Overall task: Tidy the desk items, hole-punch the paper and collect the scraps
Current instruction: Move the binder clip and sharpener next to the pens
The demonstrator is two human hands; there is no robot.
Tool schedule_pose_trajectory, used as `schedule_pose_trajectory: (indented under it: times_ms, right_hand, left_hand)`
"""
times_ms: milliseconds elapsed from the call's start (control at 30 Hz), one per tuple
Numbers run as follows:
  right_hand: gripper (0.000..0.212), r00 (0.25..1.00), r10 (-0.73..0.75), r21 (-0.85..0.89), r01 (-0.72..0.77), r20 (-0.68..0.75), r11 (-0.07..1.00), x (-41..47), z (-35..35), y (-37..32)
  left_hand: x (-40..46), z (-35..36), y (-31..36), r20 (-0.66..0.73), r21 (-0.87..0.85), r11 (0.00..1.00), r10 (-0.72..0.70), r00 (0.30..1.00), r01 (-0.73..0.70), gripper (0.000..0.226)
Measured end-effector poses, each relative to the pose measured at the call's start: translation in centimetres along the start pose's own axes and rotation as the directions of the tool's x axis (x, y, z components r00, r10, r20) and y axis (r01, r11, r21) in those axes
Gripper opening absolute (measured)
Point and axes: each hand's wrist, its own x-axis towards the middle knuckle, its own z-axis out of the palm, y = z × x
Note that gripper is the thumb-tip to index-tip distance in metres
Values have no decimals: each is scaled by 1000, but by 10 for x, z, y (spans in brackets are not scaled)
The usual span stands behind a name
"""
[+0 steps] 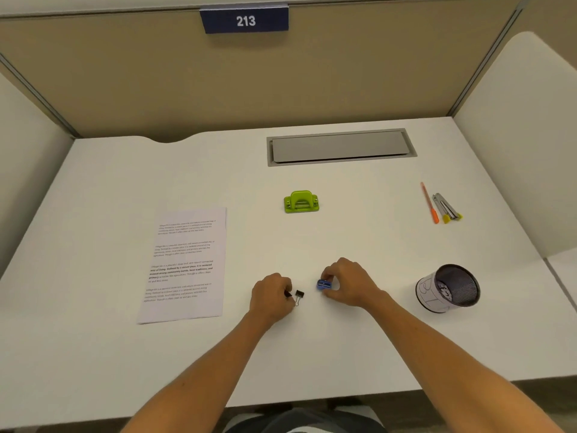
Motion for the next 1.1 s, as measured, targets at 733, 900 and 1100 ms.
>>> schedule_pose_trajectory:
  times_ms: [733,900,1100]
  right_hand:
    - [26,987,-161,-38,162,15,986,9,-34,48]
    - [24,982,-187,-40,187,5,982,14,-39,52]
    - [24,981,-167,-38,164,-95,986,19,-71,78]
  left_hand:
    - [-5,41,54,-283,-115,972,-229,932,204,12]
    - [0,37,54,-314,-178,973,-199,928,148,18]
    - [34,14,90,-303,-206,978,-90,949,27,34]
